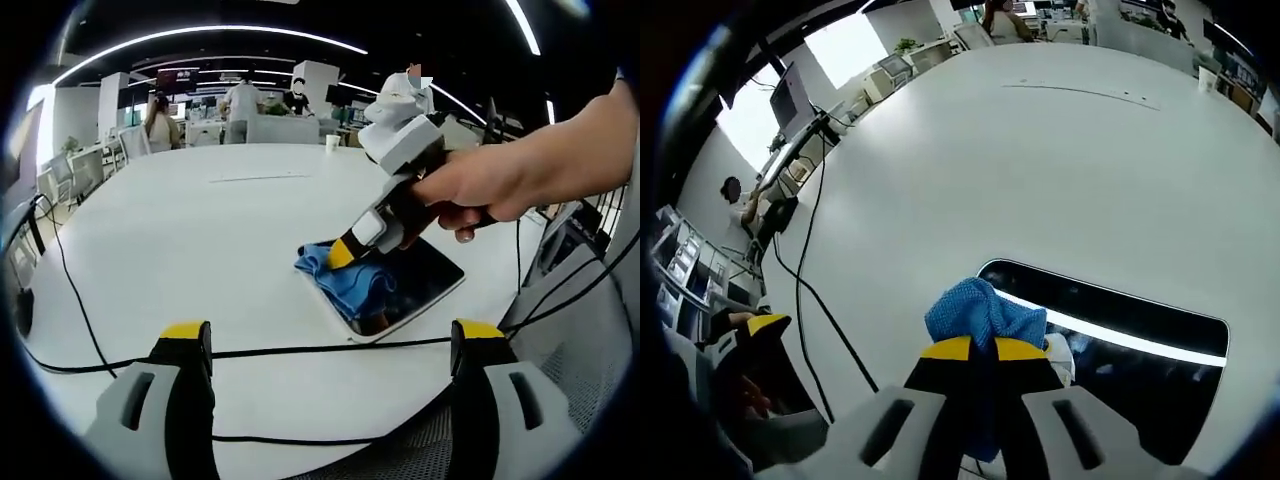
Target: Wipe the mirror surface with the cleaning cloth until all visible marks leave the cleaned area.
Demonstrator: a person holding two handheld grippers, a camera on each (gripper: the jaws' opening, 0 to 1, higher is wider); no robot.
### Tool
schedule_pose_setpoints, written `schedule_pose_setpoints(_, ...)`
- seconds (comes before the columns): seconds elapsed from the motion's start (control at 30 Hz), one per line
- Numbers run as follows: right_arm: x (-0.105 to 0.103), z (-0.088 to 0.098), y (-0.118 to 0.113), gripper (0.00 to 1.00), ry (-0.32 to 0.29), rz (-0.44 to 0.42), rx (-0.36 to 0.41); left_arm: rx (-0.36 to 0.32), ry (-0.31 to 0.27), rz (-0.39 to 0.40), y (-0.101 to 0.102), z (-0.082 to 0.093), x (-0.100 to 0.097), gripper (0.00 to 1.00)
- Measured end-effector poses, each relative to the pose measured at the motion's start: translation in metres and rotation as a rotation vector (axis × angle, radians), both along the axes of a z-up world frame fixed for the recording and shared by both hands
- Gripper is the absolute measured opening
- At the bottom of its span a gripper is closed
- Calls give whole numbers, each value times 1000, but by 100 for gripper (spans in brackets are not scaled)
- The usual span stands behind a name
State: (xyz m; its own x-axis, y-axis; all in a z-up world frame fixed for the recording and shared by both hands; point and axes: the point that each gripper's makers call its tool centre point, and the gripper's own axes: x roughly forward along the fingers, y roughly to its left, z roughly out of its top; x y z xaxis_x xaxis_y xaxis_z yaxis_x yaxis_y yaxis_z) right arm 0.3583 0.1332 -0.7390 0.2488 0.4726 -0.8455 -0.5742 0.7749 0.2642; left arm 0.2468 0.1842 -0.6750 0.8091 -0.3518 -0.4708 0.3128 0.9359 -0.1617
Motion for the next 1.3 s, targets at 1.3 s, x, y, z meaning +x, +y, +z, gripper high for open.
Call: schedule_pose_setpoints(1.3, 23, 3, -123, 0, -20, -63, 1, 35, 32, 9, 2, -5, -2, 99)
